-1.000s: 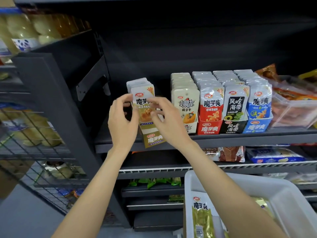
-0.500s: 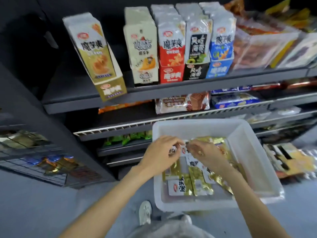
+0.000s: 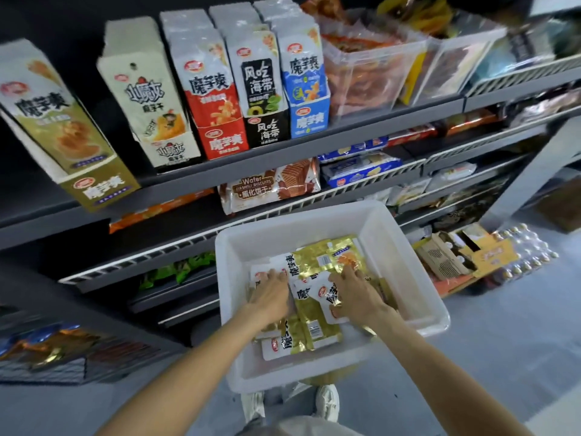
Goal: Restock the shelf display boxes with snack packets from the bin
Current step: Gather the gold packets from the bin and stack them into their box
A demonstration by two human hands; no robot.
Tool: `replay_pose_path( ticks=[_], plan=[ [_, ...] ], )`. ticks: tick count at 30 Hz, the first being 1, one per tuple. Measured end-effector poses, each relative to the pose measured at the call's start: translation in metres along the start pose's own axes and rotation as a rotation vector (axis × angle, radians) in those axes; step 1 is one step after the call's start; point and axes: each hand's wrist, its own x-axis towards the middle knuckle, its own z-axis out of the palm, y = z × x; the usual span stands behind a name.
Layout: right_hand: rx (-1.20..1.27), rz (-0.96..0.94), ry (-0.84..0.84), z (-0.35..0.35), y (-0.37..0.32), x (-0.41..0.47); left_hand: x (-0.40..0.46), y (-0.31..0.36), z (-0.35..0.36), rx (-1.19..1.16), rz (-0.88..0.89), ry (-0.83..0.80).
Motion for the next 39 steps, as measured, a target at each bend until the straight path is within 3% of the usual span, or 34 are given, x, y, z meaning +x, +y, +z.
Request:
replay_pose_path(
  ticks=[3,6,9,12,15,18,20,22,26,29,35,39],
  plan=[
    [0.041,0.023,0.023,-0.006,0.003,-0.003,-0.003,0.004,0.009,-0.005,0.098,0.064],
    [-0.005,-0.054,0.068,-0.014,0.003,-0.006,-0.001,0.003,0.011,0.081,-0.031,0.137],
    [-0.198,-0.18,0.084,-0.019,0.006,-0.009,0.003,0.002,0.012,0.16,-0.163,0.149],
    [-0.414,-0.256,0.126,-0.017,0.011,-0.009,0.005,0.002,0.015,0.165,-0.16,0.128],
    [-0.082,-0.119,0.206,-0.025,0.017,-0.009,-0.002,0.004,0.006,-0.015,-0.108,0.219],
    [0.761,0.048,0.273,-0.037,0.019,-0.013,-0.014,-0.002,-0.016,-0.369,-0.136,0.348],
    [1.338,0.058,0.245,-0.046,0.014,-0.021,-0.023,-0.006,-0.032,-0.653,-0.126,0.399],
    [1.614,0.034,0.214,-0.054,0.005,-0.026,-0.031,-0.011,-0.042,-0.908,-0.1,0.426],
    [1.774,-0.006,0.232,-0.07,-0.014,-0.028,-0.056,-0.019,-0.066,-1.29,-0.049,0.531],
    [1.784,-0.053,0.233,-0.093,-0.03,-0.027,-0.08,-0.03,-0.096,-1.429,-0.027,0.694],
    [1.551,-0.317,0.361,-0.161,-0.08,-0.016,-0.13,-0.064,-0.16,-1.407,0.134,1.085],
    [1.618,-0.479,0.381,-0.201,-0.116,-0.007,-0.156,-0.098,-0.205,-1.269,0.166,1.426]
  ],
)
